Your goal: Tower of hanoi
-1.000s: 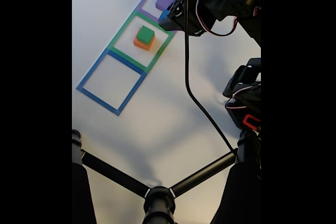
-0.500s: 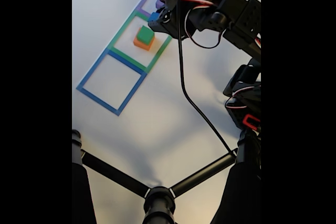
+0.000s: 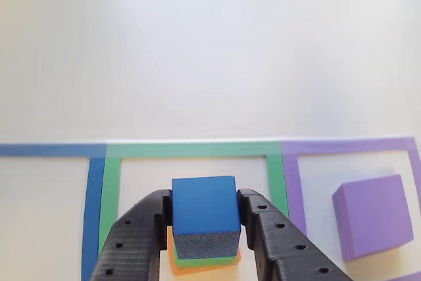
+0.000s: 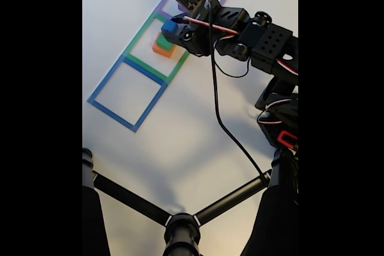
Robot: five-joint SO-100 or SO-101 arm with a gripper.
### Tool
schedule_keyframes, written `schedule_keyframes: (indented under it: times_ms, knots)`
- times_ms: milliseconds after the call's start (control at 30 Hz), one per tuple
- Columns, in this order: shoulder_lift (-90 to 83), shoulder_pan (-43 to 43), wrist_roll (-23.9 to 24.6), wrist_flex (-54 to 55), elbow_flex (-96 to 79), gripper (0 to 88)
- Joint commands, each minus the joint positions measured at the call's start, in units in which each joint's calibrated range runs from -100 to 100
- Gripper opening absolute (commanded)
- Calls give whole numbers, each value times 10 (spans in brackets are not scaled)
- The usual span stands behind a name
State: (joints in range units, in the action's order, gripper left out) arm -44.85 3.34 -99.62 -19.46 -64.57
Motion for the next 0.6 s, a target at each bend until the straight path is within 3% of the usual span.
schedule_keyframes:
  times_ms: [0, 567]
  knots:
    - [8, 11, -4, 90, -23, 34]
    - [76, 31, -4, 281, -125, 34]
